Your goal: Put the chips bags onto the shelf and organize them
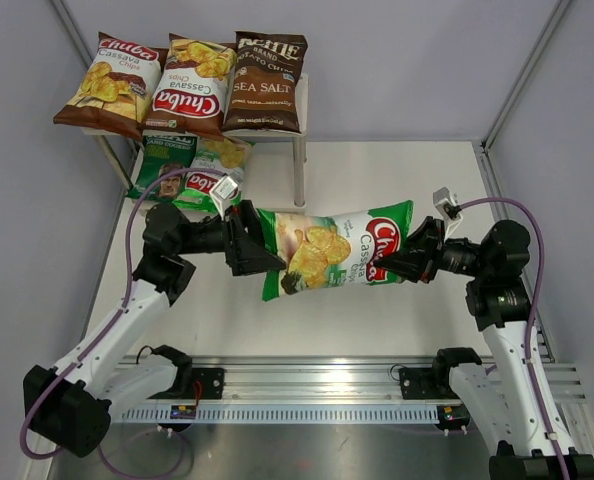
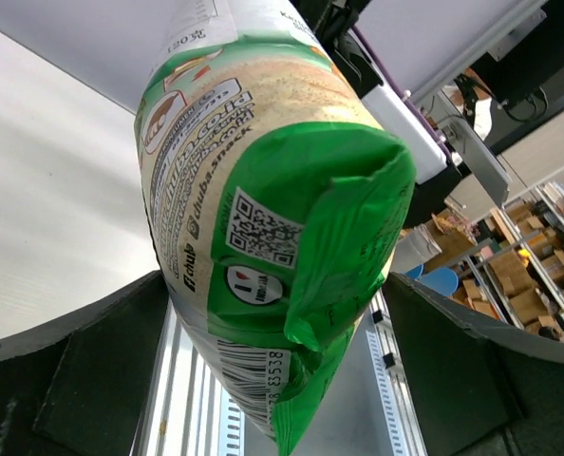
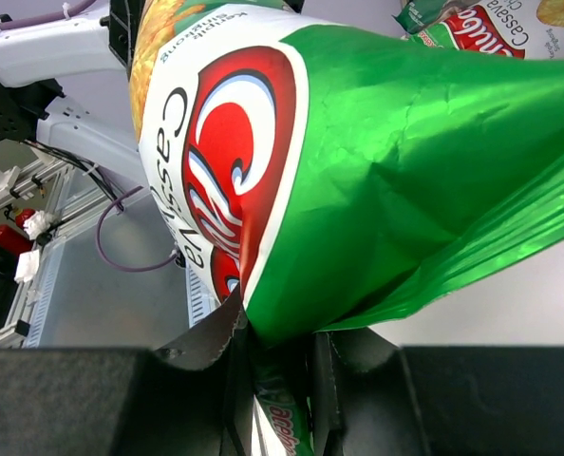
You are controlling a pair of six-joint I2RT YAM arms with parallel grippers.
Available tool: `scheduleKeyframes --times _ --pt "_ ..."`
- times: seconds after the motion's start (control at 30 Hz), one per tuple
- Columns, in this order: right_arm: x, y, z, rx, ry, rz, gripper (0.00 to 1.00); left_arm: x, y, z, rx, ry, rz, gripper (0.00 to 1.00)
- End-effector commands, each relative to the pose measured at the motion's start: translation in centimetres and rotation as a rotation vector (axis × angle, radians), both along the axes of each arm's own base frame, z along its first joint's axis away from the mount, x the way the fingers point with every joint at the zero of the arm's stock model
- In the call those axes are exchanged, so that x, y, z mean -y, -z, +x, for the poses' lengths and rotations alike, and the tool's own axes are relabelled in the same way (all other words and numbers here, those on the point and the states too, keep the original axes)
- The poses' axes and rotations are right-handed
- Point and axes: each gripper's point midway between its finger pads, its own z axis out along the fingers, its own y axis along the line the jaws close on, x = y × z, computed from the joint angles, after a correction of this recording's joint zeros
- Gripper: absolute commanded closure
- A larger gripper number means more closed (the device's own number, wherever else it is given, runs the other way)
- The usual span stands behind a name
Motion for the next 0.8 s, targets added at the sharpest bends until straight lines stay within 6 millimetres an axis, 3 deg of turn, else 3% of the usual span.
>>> scheduleKeyframes --times 0.0,0.13,0.23,0.33,0.37,0.43,0.57,0.6,0.77 --pt "-0.2 -1.4 0.0 0.091 -0.018 0.004 0.82 0.4 -1.3 1.3 0.027 -0.064 -0.003 0.01" --pt "-0.2 -1.7 -0.3 0.099 -0.017 0.007 0.82 1.4 0.1 3.3 -0.024 -0.134 0.034 0.01" --pt "-0.2 -1.5 -0.1 0.092 -0.011 0.004 0.82 2.0 0.3 3.0 -0.023 -0.120 0.027 0.06" --pt "-0.1 -1.6 0.3 0.096 0.013 -0.001 0.82 1.8 -0.1 2.3 0.006 -0.101 0.003 0.32" --pt "0.0 -1.2 0.5 0.077 0.027 -0.008 0.80 1.8 0.0 2.3 0.010 -0.101 0.004 0.48" --pt "0.2 -1.3 1.1 0.088 0.072 -0.015 0.72 1.5 0.8 2.3 -0.001 -0.119 0.020 0.60" --pt "1.1 -1.3 2.3 0.095 0.205 -0.026 0.34 0.5 3.0 3.8 -0.065 -0.211 0.044 0.74" --pt "1.2 -1.4 2.4 0.100 0.227 -0.026 0.01 0.2 3.7 4.1 -0.092 -0.231 0.045 0.79" --pt "3.6 -1.3 4.9 0.083 0.473 -0.042 0.01 -3.7 6.8 6.2 -0.206 -0.382 0.030 0.80"
